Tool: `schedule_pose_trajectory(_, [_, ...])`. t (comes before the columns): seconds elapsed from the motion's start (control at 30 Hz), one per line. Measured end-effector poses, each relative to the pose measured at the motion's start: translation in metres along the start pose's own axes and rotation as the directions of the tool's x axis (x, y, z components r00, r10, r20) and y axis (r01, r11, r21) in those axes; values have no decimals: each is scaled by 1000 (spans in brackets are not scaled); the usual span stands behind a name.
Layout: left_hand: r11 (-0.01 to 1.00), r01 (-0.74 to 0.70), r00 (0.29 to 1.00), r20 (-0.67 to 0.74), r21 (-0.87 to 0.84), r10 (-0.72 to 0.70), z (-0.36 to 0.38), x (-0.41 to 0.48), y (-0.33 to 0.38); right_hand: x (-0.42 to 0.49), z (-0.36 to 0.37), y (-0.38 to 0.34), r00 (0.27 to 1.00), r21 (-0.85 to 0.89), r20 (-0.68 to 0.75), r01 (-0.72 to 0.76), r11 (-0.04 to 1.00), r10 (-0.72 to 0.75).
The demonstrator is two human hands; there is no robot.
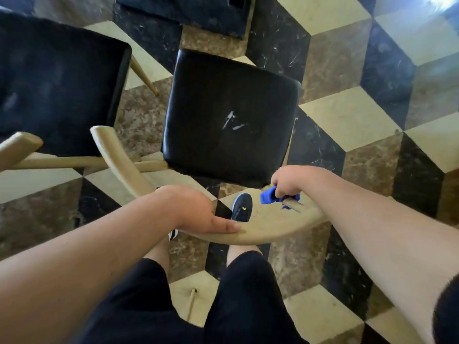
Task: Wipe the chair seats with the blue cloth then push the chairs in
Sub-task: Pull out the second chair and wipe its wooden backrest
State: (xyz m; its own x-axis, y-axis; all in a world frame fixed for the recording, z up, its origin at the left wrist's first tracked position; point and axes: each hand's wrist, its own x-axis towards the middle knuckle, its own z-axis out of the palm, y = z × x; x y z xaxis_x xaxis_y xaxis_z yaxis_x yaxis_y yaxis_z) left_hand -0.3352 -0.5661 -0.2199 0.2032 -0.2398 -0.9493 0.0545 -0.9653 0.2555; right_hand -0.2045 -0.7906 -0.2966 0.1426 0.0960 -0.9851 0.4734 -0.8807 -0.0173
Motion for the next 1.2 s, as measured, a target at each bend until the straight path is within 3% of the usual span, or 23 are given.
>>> schedule_pose_trajectory(0.3, [1000,-12,998,-66,4,12,10,13,-6,80,3,-23,995,-175,34,-83,981,90])
schedule_pose_trajectory(0.63, [998,30,996,80,-60,-25,-8,18,-7,-11,-18,-11,974,-70,212,-61,996,74])
schedule_pose_trajectory(0.77, [992,69,988,145,-106,-53,-8,24,-10,-53,-21,-11,976,-130,194,-73,989,98])
schedule_pose_trajectory(0.83, [987,79,987,148,-140,-58,-8,28,-10,-65,-20,-5,981,-36,171,-85,996,90])
schedule_pose_trajectory(0.9, [979,112,992,85,-169,-98,-13,35,-14,-67,-20,5,987,167,140,-102,981,79])
schedule_pose_trajectory(1.0, [971,157,964,-185,-181,-190,-29,51,-34,-51,-22,28,984,469,-76,-109,876,163])
schedule_pose_trajectory(1.07, [948,190,905,-329,-255,-270,-46,65,-53,-30,-23,42,936,732,-215,-35,680,280])
schedule_pose_trajectory(1.13, [919,226,861,-375,-323,-343,-65,80,-74,-8,-27,52,863,881,-293,76,467,412])
schedule_pose_trajectory(1.2, [896,266,832,-385,-355,-399,-83,98,-94,15,-39,58,779,922,-341,170,347,525])
